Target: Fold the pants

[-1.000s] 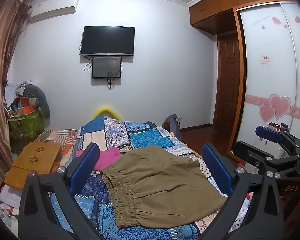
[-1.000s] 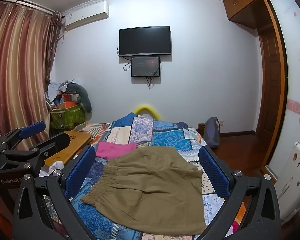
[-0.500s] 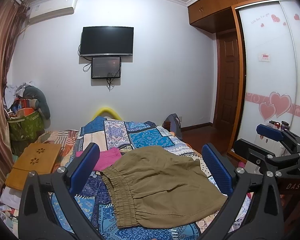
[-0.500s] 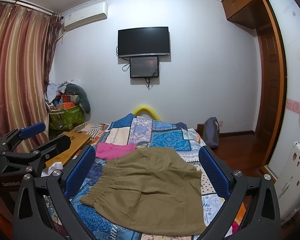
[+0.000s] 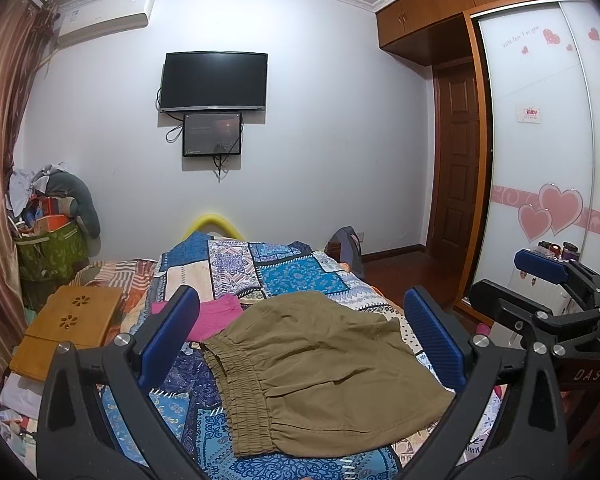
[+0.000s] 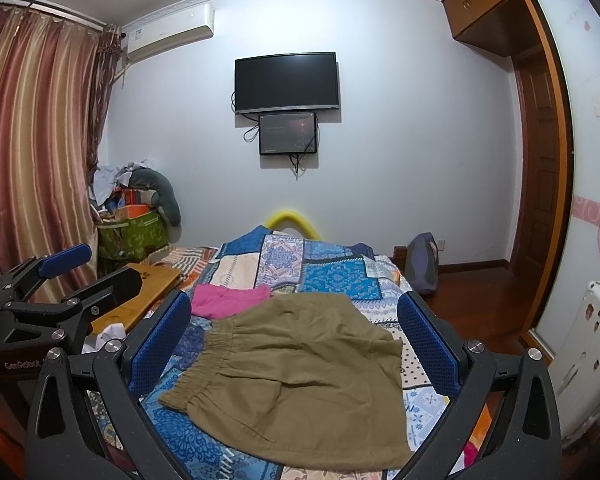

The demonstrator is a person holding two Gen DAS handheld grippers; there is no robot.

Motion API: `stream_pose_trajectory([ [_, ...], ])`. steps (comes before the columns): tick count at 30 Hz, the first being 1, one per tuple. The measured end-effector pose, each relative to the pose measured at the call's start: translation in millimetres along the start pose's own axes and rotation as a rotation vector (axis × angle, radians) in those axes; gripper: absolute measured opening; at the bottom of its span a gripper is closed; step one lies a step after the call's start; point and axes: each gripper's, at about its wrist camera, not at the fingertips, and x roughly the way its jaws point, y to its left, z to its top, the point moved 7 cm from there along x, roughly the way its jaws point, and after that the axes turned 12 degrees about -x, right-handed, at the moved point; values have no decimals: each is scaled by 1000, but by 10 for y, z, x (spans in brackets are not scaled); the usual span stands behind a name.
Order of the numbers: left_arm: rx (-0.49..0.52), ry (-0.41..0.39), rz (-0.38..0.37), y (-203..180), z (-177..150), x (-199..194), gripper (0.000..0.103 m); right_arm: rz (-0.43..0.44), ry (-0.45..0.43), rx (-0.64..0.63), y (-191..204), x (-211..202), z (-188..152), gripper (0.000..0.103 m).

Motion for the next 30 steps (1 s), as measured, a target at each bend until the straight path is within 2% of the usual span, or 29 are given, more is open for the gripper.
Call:
stream_pose_trajectory([
  [30,5,-2,-3,-6,-4,9,103,-2,-1,-1,-25,2,-15,103],
])
